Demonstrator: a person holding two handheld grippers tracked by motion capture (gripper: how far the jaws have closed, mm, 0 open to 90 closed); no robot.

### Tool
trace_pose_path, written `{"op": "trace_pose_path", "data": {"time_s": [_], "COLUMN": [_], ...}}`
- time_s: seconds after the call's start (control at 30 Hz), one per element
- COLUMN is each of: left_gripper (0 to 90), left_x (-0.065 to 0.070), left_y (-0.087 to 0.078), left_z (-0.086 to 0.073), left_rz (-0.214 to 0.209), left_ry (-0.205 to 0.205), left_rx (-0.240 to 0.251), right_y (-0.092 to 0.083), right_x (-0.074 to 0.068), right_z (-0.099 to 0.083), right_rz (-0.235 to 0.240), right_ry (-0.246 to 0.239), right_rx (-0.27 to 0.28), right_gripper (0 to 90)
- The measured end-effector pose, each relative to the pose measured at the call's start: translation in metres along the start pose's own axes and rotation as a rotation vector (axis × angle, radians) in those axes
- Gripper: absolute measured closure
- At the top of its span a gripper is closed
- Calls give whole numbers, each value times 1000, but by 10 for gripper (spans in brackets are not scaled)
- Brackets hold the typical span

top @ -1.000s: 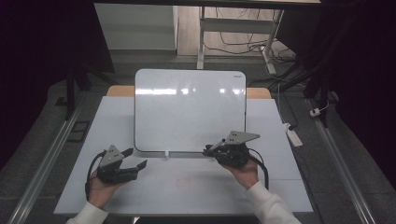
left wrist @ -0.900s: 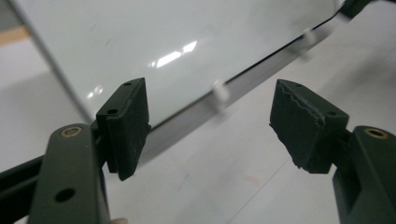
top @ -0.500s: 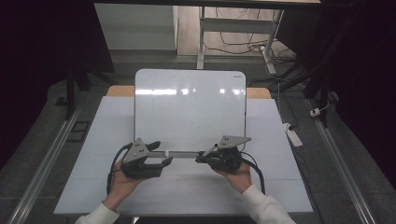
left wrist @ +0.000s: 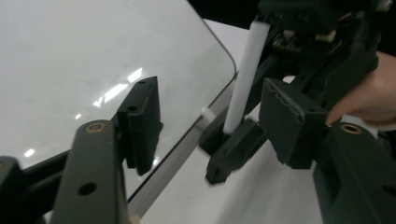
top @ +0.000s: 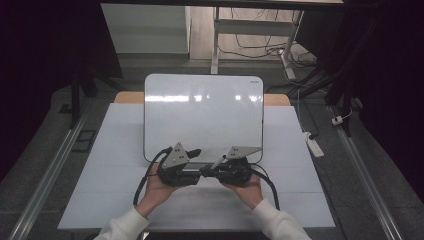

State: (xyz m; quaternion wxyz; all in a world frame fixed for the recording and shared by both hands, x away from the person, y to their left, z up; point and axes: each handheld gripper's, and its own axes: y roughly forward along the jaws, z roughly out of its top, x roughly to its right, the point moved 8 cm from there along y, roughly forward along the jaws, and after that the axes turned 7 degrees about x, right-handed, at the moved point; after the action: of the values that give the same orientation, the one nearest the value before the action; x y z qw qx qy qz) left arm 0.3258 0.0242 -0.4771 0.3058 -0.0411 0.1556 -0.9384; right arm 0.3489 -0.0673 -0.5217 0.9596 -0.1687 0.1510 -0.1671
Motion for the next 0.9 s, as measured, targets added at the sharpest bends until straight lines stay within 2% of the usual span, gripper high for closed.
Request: {"op": "trace_pose_path", "data": {"time_s": [0.4, 0.57, 0.67, 0.9], "left_gripper": [657, 783, 810, 816], "left_x": [12, 13, 12, 9], "left_y": [19, 22, 21, 17], "left_z": [4, 3, 3, 4], "left_rz": [-61, -67, -52, -55], "left_ry": [24, 46, 70, 52], "left_rx": [-6, -16, -22, -11], "right_y": [4, 4, 5, 5], "right_x": [-3, -4, -5, -7], "right_z": [-2, -2, -3, -3], "right_rz": [14, 24, 31, 44], "right_ry": [14, 17, 26, 18], "right_rx": [-11, -13, -19, -9], "right_gripper": [774, 774, 774, 756]}}
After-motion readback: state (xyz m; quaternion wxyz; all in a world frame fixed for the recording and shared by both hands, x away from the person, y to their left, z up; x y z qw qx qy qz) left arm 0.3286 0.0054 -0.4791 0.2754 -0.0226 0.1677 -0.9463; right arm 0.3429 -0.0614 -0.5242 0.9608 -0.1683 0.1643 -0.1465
